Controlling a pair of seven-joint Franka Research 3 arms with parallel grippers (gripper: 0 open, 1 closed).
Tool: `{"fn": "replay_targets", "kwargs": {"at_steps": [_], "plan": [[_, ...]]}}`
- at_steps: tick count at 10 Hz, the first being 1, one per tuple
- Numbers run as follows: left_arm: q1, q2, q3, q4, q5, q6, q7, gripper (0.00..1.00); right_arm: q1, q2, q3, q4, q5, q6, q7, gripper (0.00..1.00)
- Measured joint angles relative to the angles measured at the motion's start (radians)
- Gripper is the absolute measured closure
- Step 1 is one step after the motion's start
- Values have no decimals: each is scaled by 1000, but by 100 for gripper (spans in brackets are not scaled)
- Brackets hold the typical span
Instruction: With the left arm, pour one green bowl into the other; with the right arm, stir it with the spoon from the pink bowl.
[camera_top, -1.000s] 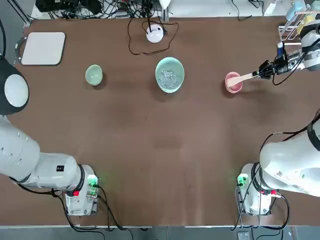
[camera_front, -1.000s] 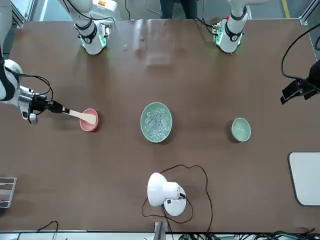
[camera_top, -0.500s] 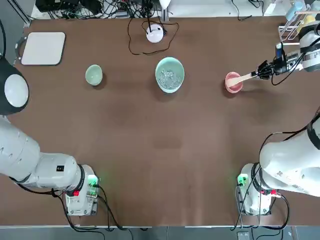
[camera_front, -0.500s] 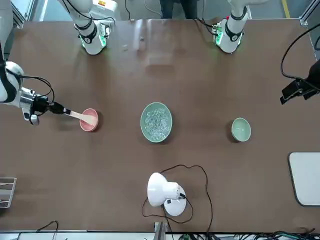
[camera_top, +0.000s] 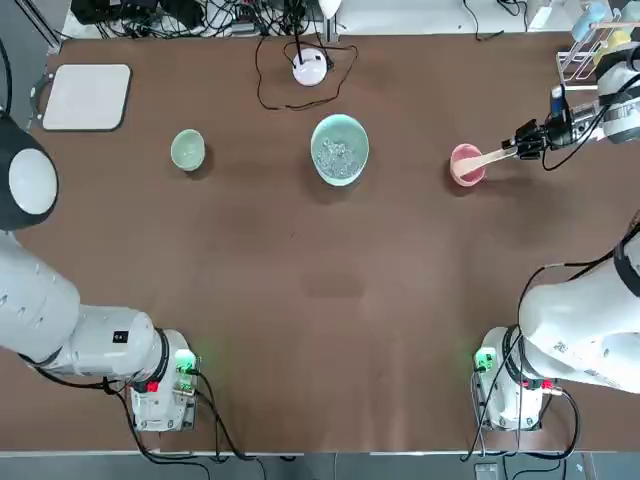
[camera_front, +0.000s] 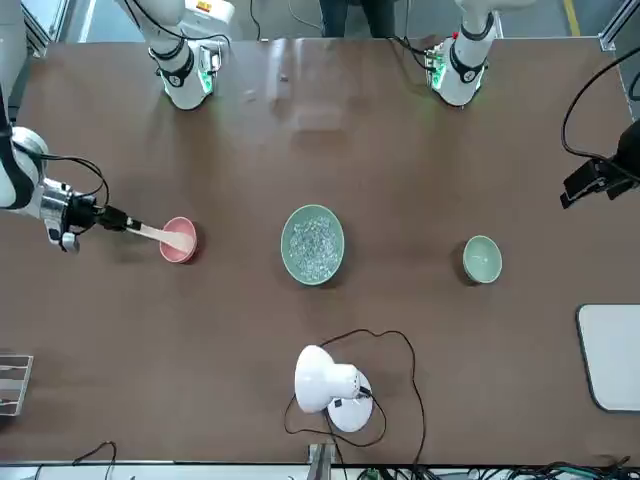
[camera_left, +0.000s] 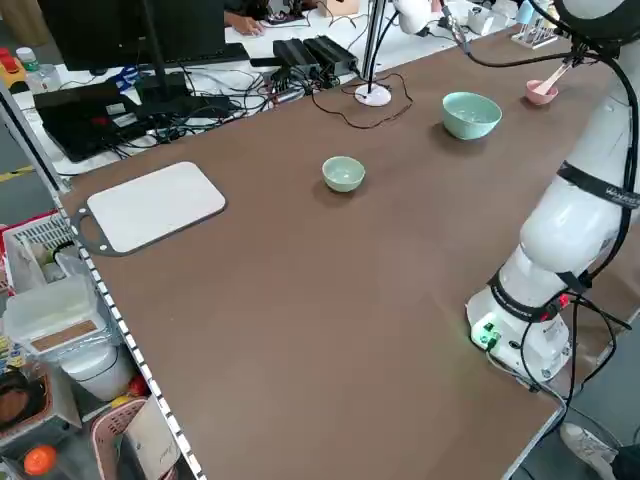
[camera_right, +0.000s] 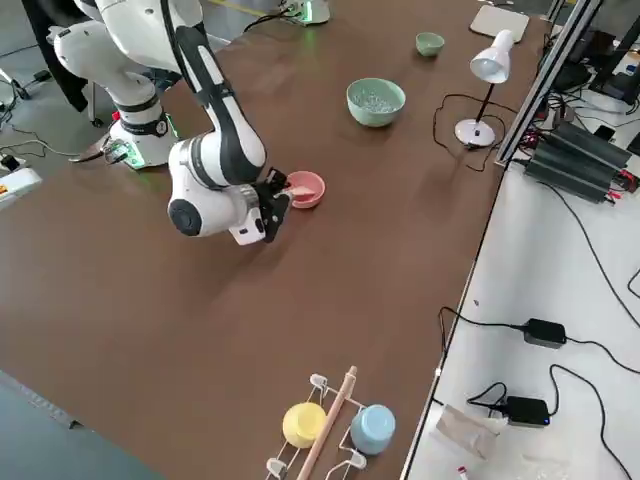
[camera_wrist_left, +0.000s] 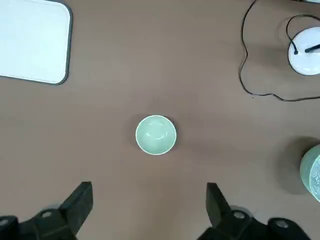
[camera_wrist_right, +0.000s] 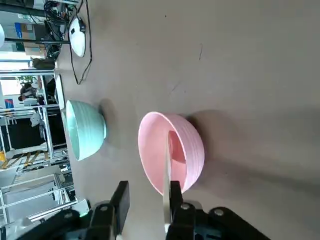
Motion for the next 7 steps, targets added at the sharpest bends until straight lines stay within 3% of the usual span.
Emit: {"fn": "replay_targets", "kwargs": {"at_steps": [4, 6, 7], "plan": [[3, 0, -18, 0, 0, 0, 0, 0, 0, 25, 2, 18, 10, 10, -1, 36], [7, 0, -13, 0, 0, 0, 0, 0, 0, 35, 4, 25, 11, 25, -1, 15], [8, 0, -11, 0, 0, 0, 0, 0, 0, 39, 4, 27, 11, 28, -1, 14]]}}
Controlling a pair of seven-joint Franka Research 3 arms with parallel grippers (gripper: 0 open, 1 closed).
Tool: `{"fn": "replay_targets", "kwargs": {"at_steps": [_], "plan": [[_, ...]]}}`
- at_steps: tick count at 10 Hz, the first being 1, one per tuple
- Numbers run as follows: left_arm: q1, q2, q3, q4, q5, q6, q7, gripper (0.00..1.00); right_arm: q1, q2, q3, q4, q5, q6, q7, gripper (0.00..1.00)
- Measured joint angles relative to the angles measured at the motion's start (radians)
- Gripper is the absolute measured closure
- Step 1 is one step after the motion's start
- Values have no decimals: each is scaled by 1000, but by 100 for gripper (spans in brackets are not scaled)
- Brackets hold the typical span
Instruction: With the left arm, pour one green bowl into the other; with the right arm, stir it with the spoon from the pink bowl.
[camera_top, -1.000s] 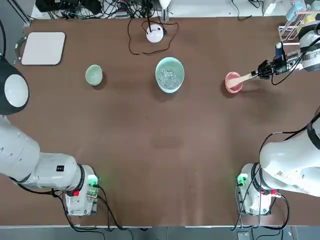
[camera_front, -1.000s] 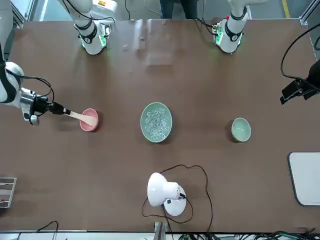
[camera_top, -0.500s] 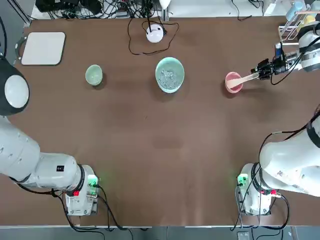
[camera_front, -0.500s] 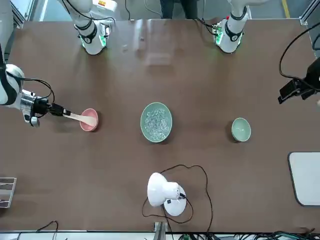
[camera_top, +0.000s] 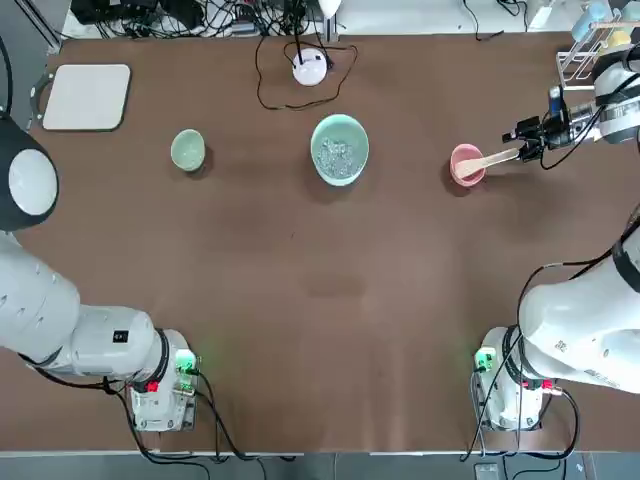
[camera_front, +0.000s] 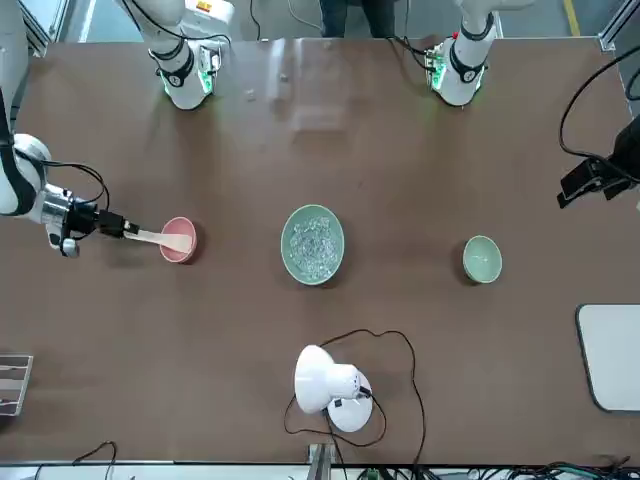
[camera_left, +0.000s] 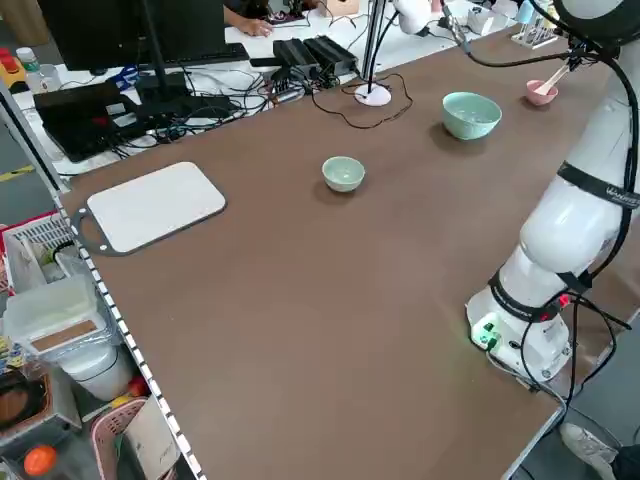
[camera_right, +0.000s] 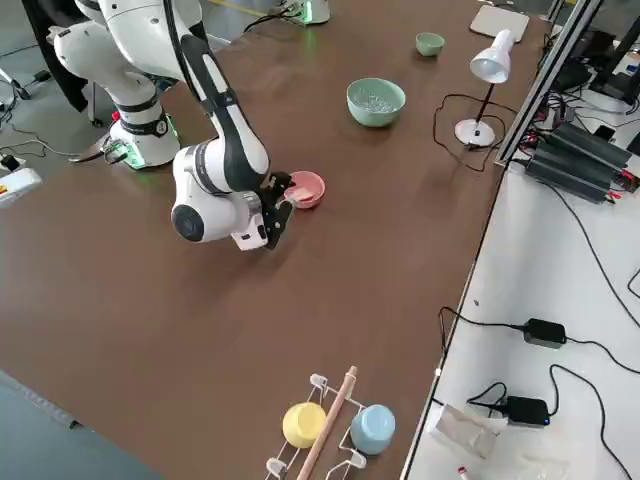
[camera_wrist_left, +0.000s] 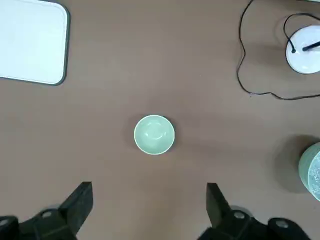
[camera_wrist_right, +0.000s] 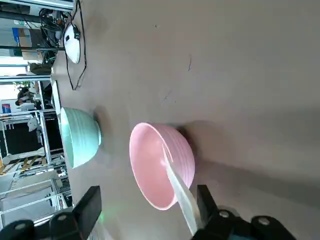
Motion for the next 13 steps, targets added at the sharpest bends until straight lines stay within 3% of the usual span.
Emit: {"fn": "replay_targets", "kwargs": {"at_steps": [2, 7, 10, 13], "plan": [[0, 0, 0, 0, 0, 0, 0, 0, 0, 5, 2, 2, 2, 12, 0, 3], [-2, 0, -3, 0, 0, 0, 0, 0, 5, 6, 6, 27, -10, 18, 0, 0], [-2, 0, -5, 0, 0, 0, 0, 0, 5, 6, 3, 85, -97, 18, 2, 0], [-1, 0, -3, 0, 0, 0, 0, 0, 26, -1, 7, 179, -306, 14, 159, 0]]}}
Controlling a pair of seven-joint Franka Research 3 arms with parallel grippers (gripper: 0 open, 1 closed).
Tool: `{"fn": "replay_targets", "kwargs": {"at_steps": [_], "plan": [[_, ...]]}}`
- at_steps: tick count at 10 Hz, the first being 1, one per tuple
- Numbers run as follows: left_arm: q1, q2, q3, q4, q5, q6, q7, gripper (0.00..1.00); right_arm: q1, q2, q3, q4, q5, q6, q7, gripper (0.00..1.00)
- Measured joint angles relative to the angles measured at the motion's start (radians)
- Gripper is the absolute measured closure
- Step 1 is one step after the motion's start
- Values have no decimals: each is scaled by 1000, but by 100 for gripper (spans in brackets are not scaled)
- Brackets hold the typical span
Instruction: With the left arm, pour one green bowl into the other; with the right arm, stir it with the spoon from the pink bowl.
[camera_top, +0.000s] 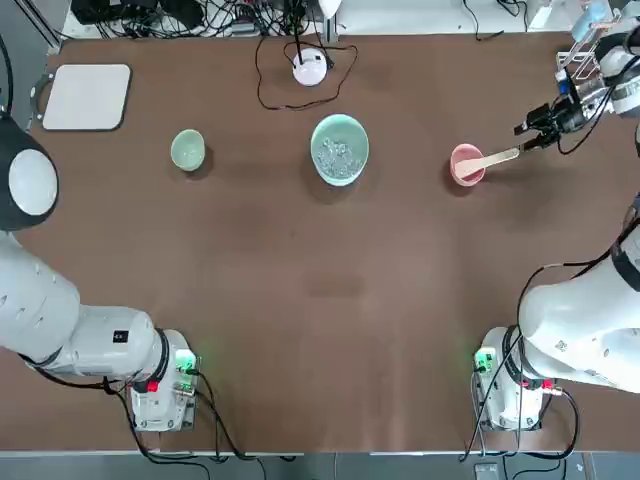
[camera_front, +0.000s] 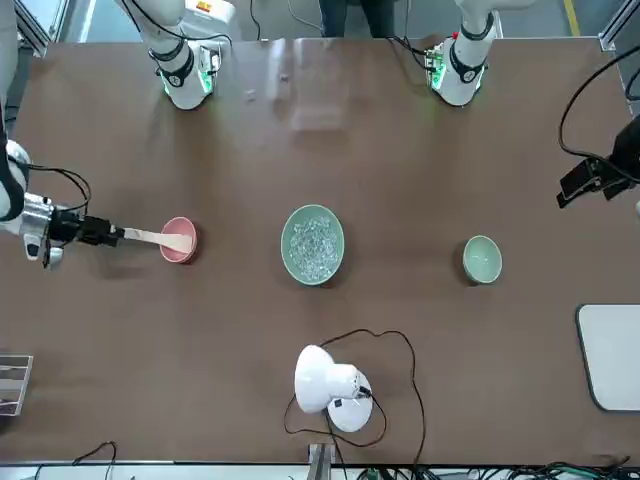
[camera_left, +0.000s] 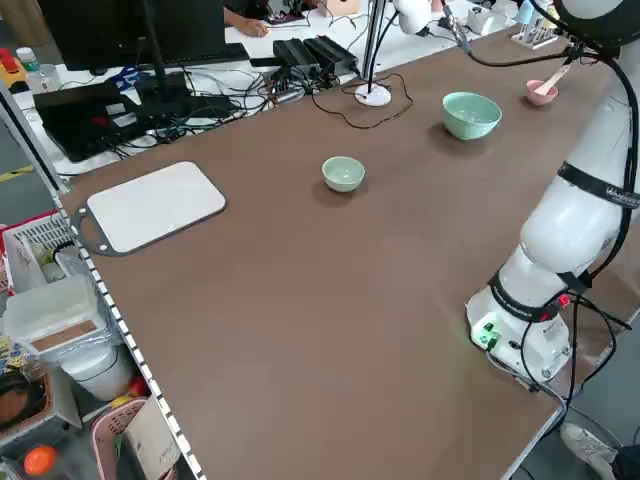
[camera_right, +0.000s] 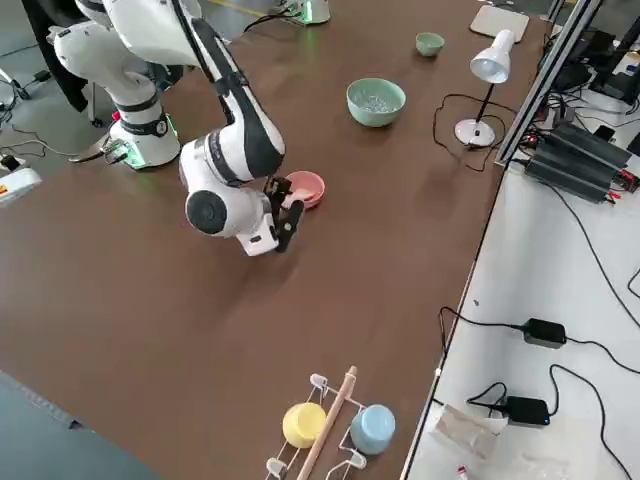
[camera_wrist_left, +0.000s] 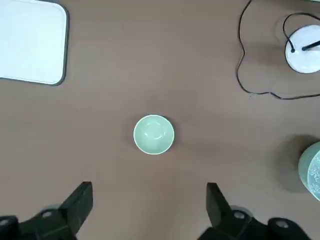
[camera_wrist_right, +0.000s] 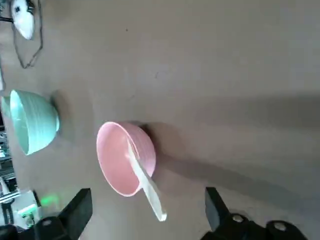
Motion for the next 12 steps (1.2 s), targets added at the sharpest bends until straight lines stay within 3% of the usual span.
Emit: {"fn": "replay_targets", "kwargs": {"at_steps": [3, 6, 9, 12], "plan": [[0, 0, 0, 0, 0, 0, 0, 0, 134, -94, 5, 74, -171, -5, 240, 0], [0, 0, 0, 0, 0, 0, 0, 0, 183, -209, 6, 101, -341, -16, 352, 0], [0, 0, 1, 0, 0, 0, 0, 0, 298, -241, 9, 268, -470, -151, 534, 0], [1, 0, 2, 0, 0, 0, 0, 0, 326, -245, 8, 426, -524, -243, 592, 0]]}}
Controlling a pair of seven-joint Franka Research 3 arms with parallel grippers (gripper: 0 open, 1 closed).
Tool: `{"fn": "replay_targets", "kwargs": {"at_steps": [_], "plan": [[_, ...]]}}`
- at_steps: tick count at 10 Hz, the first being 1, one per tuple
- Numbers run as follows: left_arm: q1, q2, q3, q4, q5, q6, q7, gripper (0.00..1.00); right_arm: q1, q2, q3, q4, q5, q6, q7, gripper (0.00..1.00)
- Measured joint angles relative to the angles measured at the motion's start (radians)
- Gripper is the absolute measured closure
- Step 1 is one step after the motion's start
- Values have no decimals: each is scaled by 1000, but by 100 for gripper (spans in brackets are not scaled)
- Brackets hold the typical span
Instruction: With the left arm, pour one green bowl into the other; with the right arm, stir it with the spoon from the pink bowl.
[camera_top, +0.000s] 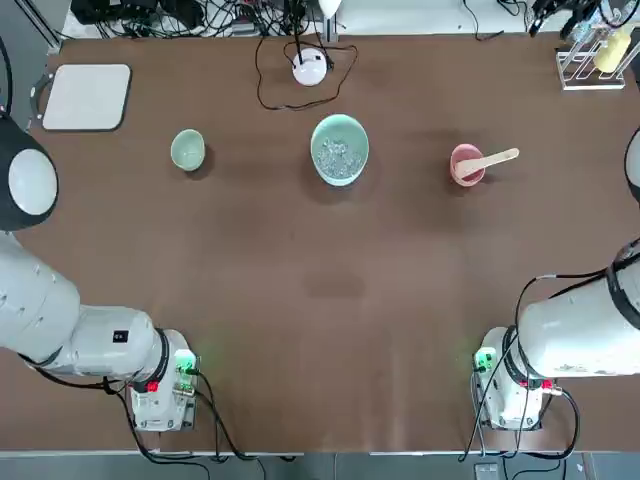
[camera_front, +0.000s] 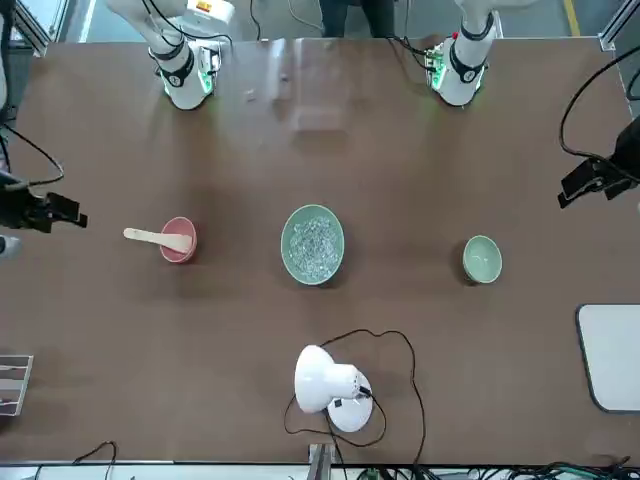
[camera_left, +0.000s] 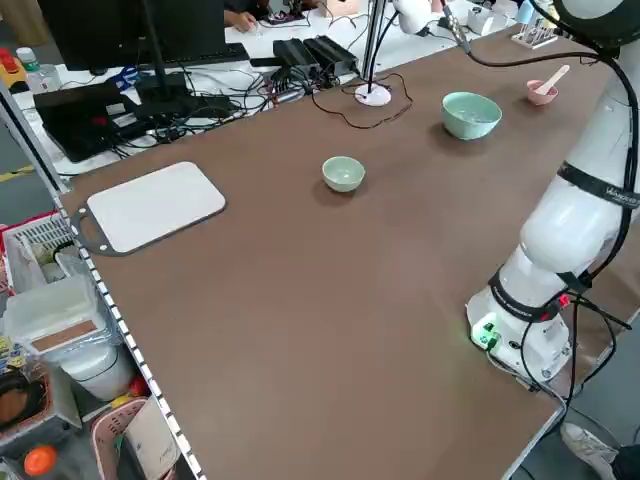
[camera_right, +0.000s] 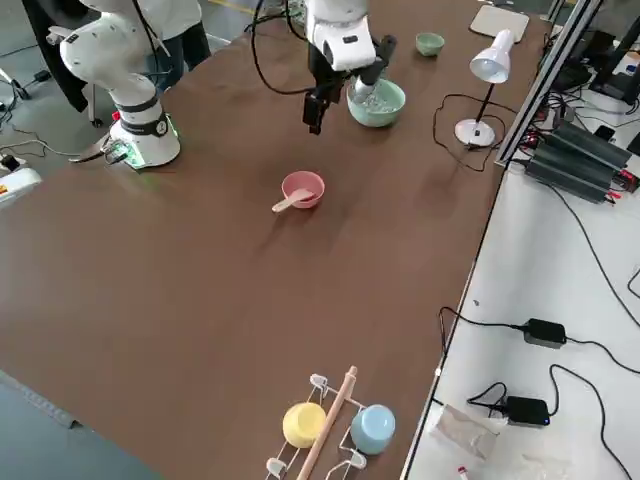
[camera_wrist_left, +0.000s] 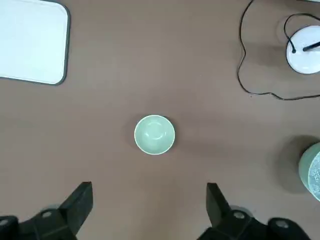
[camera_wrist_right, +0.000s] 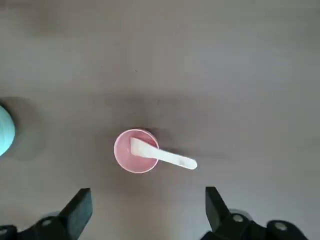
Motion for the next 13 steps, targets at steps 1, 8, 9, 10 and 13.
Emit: {"fn": "replay_targets", "kwargs": {"at_steps": [1, 8, 9, 10, 13], "plan": [[-1, 0, -1, 0, 0, 0, 0, 0, 14, 0, 0, 32, -17, -21, 37, 0], [1, 0, 1, 0, 0, 0, 0, 0, 47, -4, -4, 128, -32, -116, 74, 0], [1, 0, 0, 0, 0, 0, 0, 0, 47, -13, -5, 112, -34, -115, 75, 0], [1, 0, 0, 0, 0, 0, 0, 0, 48, -32, -5, 81, -36, -101, 75, 0], [1, 0, 1, 0, 0, 0, 4, 0, 48, -77, -5, 17, -40, -74, 75, 0]]}}
